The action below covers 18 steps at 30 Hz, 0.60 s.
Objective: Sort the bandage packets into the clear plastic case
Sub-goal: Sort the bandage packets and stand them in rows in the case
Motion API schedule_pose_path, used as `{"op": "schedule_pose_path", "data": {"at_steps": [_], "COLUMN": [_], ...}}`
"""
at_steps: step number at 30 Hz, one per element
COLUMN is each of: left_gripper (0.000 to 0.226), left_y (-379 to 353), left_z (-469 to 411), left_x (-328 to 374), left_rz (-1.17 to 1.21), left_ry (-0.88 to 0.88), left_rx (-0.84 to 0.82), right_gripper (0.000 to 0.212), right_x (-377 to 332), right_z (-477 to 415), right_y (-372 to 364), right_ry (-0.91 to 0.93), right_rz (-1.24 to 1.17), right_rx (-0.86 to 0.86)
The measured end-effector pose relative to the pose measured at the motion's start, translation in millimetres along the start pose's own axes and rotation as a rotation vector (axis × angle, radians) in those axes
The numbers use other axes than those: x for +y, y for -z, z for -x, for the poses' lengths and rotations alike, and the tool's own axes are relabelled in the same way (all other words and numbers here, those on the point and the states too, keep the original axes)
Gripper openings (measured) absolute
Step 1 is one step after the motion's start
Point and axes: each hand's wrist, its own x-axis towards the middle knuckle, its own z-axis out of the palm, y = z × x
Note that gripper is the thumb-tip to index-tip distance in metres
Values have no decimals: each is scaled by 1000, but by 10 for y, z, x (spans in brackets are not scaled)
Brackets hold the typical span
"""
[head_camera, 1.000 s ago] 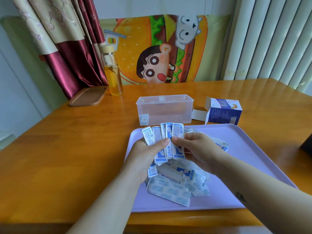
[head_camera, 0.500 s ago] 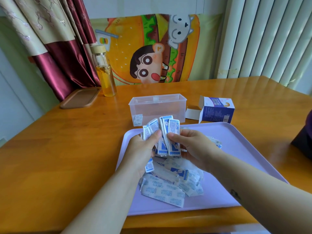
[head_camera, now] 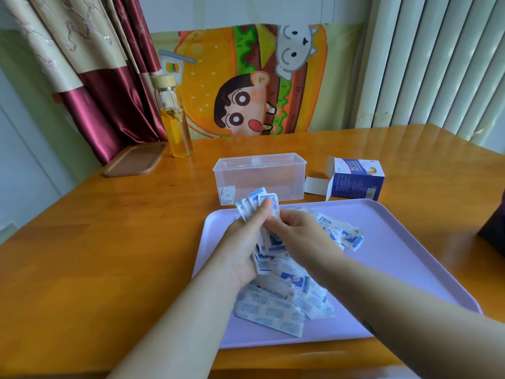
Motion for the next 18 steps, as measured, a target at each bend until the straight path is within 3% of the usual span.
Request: {"op": "schedule_pose_path", "data": {"at_steps": [4, 6, 7, 9, 11, 14, 18], "left_gripper": [37, 39, 30, 16, 16, 29, 28], "left_y": [-35, 8, 34, 90, 107, 45, 28], "left_z": [31, 26, 22, -2, -7, 48, 98], "left_x": [6, 21, 32, 54, 57, 63, 64], "left_rz": [134, 185, 206, 229, 172, 57, 41], "left_ry": [151, 179, 178, 190, 213, 239, 226], "left_rx": [-25, -24, -14, 16, -17, -137, -230], "right_gripper": [31, 21, 32, 93, 127, 135, 124], "right_x": [-3, -86, -133, -203, -247, -227, -187], "right_z": [67, 77, 76, 75, 104, 103, 19], "right_y": [-93, -16, 53, 198, 247, 222, 237], "right_ry": [281, 317, 293, 303, 389, 442, 490], "right_rz": [553, 616, 618, 707, 905, 1002, 838], "right_rx": [11, -24, -89, -265, -373, -419, -349]}}
